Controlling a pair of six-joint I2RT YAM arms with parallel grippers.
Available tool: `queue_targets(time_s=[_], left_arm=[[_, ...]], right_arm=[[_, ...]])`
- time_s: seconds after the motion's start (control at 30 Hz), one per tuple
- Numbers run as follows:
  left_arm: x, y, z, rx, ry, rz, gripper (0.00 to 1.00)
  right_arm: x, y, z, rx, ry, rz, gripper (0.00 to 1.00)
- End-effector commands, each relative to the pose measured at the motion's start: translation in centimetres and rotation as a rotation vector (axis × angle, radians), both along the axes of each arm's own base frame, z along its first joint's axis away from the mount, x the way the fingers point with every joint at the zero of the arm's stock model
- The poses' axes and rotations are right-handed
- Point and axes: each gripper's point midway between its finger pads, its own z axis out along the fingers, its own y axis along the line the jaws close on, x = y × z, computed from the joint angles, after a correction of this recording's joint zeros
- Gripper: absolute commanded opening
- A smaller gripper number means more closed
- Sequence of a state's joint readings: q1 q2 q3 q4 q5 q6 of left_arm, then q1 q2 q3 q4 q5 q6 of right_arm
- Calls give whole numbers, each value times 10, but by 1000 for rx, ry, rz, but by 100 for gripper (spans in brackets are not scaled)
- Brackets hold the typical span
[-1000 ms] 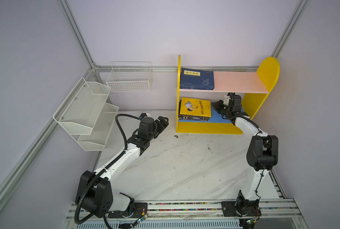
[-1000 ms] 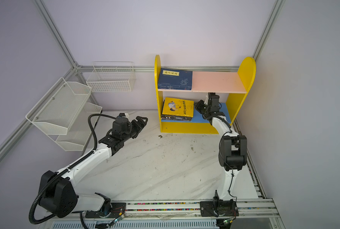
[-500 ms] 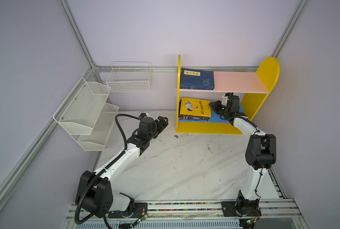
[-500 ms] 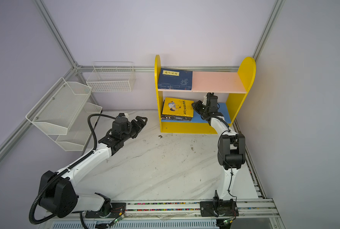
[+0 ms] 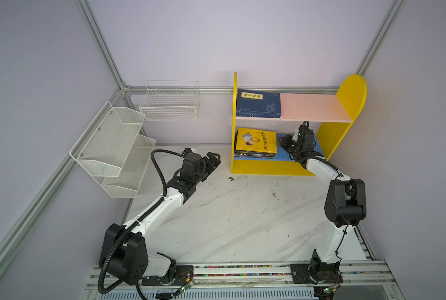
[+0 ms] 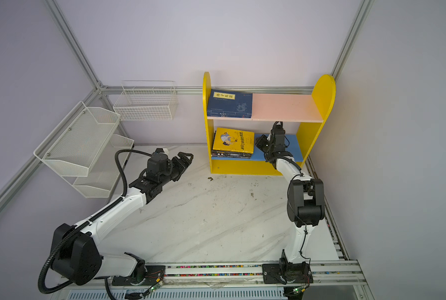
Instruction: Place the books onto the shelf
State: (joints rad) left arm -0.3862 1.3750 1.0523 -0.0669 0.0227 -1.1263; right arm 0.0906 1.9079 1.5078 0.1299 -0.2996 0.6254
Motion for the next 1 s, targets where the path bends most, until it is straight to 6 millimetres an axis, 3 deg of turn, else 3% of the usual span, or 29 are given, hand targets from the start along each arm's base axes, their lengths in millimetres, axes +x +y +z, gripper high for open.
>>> queue_targets(time_s=[0.0, 0.33, 0.63, 0.97], left_arm=[[3, 2, 4, -18, -29, 5, 91], [0, 5, 2, -15, -24, 13, 92], [0, 6, 1, -18, -21, 15, 92], [-4, 10, 0, -18, -19, 27, 92]], right_arm=[[4, 1, 53, 5, -152, -2, 26], [10, 2, 27, 57, -82, -27, 22], [15, 25, 7, 56, -31, 19, 21], [16, 40, 10, 73, -49, 65, 17]])
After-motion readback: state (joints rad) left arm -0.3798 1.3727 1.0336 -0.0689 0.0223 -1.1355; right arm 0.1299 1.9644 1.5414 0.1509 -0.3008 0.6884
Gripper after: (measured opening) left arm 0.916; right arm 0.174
